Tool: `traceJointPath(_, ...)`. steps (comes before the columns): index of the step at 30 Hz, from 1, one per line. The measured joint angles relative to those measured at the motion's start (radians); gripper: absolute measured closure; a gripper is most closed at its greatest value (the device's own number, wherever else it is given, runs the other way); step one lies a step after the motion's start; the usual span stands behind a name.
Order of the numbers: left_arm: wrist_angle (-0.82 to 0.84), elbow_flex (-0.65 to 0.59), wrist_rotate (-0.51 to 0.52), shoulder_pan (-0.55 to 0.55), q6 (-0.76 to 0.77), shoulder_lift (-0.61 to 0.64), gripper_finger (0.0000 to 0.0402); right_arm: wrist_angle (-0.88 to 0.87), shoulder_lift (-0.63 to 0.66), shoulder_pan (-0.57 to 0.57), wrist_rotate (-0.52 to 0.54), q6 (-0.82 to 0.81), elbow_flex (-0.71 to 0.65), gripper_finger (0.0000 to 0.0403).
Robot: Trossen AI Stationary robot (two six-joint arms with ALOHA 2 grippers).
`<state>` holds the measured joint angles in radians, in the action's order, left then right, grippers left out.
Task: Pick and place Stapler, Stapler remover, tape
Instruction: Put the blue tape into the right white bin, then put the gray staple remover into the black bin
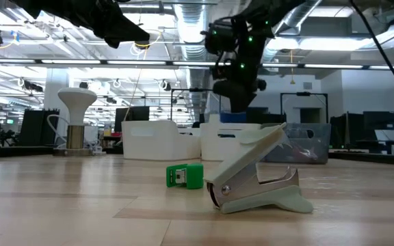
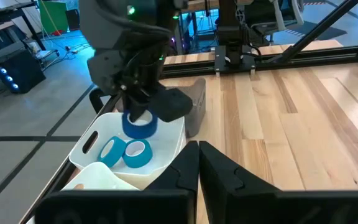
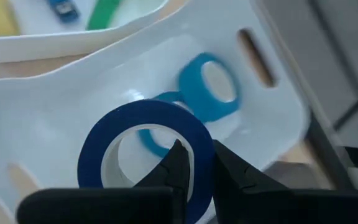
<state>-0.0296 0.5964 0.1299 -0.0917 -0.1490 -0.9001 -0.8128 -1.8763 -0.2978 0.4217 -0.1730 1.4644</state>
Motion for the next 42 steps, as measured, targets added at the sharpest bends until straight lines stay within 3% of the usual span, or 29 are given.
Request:
traceJointPath(3, 0.0, 0.0, 0.0, 0.0, 0.0, 0.0, 0.0398, 0.019, 0.0, -0.021, -0.077, -0.023, -0.031, 0.0373)
traceJointPath(12, 0.0, 0.0, 0.0, 0.0, 0.0, 0.0, 0.0398, 0.051, -0.009, -0.032, -0.085, -0.035, -0.077, 0.0371)
traceJointPath(22, 0.0, 0.0, 0.0, 0.0, 0.0, 0.0, 0.0398, 0.084, -0.01, -0.034, -0.081, -0.016, -0.084, 0.0301)
traceJointPath(30, 0.0, 0.0, 0.0, 0.0, 0.0, 0.0, 0.0398, 0.095, -0.009, -0.03, -0.081, 0.086, -0.036, 0.0275)
traceJointPath(42, 0.0, 0.0, 0.0, 0.0, 0.0, 0.0, 0.0398, -0.299, -0.008, 0.076, -0.105, 0.163, 0.173, 0.0284)
